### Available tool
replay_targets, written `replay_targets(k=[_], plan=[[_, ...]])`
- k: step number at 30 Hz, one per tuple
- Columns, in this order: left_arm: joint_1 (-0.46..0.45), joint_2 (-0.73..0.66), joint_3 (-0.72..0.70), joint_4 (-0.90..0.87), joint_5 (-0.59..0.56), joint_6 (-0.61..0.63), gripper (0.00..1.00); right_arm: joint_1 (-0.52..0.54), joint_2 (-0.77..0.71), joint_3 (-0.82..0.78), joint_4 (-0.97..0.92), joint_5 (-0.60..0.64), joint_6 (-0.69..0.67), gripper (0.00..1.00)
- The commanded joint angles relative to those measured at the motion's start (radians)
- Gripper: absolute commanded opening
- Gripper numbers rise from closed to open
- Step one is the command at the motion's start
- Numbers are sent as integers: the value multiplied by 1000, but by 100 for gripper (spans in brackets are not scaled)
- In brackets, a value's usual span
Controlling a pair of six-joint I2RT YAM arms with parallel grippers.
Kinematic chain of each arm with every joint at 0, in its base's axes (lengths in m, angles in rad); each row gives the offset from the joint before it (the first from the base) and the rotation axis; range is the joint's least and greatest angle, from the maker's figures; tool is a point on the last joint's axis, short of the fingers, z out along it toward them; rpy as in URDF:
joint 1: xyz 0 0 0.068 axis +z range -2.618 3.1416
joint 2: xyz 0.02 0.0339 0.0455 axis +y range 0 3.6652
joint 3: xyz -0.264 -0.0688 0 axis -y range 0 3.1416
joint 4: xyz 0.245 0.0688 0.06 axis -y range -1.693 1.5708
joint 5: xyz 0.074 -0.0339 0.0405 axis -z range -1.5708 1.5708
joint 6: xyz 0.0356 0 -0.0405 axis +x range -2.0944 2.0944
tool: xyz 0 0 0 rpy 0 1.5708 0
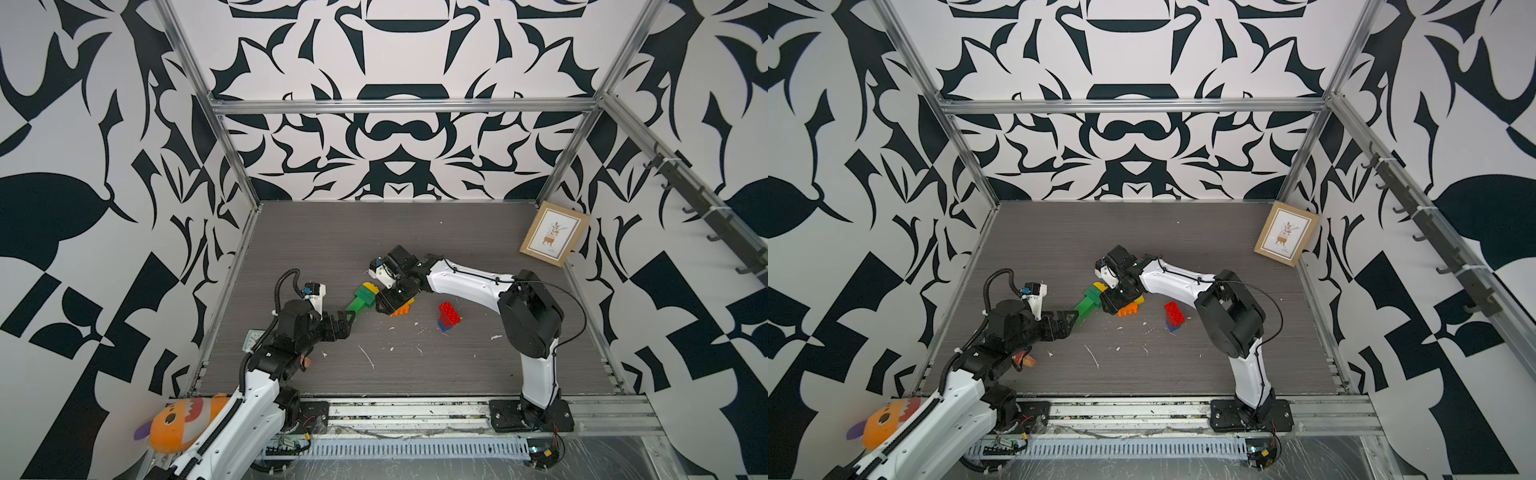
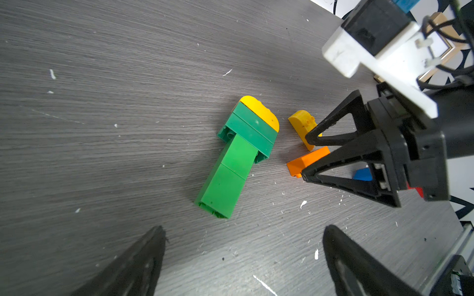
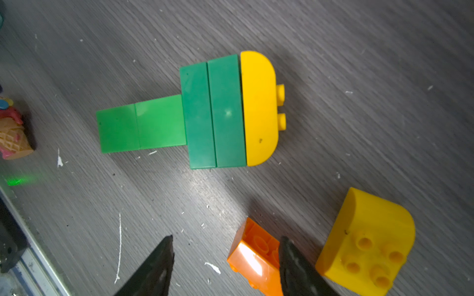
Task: Assemble an ice cream with lego
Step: Pick up the lego brick from the center of the board.
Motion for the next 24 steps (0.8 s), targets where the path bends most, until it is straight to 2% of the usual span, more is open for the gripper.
replay_targets(k=[1,10,16,19,24], plan=[[4,-2,-1,4,5,-6,99,-6,-7,36,-38,-20,-31,68],[4,17,6,7,14,-3,99,-7,-4,3,-111,-47,-71,73],[4,21,5,10,16,-4,99,11,-6,-15,-139,58,-151,75],[4,27,7,10,18,-3,99,24,1,-8,-150,97,-196,73],[4,30,9,11,18,-4,99,29,10,11,-189,154,-238,64]])
